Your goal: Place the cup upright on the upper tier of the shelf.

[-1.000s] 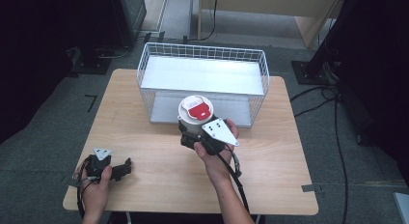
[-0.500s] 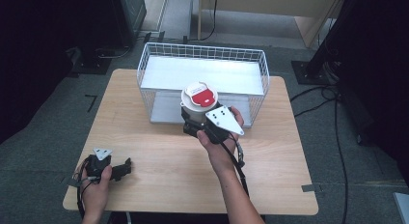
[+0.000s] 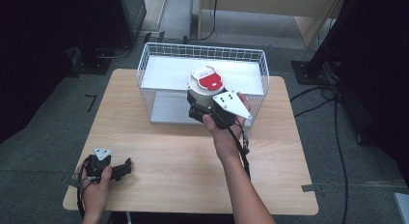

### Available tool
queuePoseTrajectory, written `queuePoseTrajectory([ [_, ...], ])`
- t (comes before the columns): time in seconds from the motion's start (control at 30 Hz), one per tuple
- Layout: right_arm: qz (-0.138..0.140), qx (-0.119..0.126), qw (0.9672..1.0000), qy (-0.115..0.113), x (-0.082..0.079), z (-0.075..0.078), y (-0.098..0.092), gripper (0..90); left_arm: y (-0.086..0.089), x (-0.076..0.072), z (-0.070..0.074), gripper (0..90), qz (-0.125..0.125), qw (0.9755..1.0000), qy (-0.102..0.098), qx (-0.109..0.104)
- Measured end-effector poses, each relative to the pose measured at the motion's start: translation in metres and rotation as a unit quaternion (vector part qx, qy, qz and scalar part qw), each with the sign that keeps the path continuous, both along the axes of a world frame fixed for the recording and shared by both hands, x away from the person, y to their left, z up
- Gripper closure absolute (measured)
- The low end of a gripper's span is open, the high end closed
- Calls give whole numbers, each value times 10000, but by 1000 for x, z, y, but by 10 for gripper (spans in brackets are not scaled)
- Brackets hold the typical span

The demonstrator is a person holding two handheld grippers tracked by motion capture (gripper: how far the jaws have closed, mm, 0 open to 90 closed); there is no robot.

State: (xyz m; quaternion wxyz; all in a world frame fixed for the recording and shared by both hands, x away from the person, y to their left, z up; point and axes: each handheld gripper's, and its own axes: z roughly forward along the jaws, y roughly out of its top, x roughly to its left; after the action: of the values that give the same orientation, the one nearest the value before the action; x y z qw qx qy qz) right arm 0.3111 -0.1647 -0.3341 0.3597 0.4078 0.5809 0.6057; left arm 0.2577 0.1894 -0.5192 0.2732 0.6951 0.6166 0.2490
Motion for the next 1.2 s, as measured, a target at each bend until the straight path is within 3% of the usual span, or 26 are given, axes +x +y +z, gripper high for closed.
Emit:
queuePoseTrajectory([
  [0.57,-260,-153,9995,-133,34,25,-11,108,0,0,0,0,-11,10000,14,4],
  [1.2,-732,-199,9970,156,88,27,-21,108,0,0,0,0,-6,10000,4,1],
])
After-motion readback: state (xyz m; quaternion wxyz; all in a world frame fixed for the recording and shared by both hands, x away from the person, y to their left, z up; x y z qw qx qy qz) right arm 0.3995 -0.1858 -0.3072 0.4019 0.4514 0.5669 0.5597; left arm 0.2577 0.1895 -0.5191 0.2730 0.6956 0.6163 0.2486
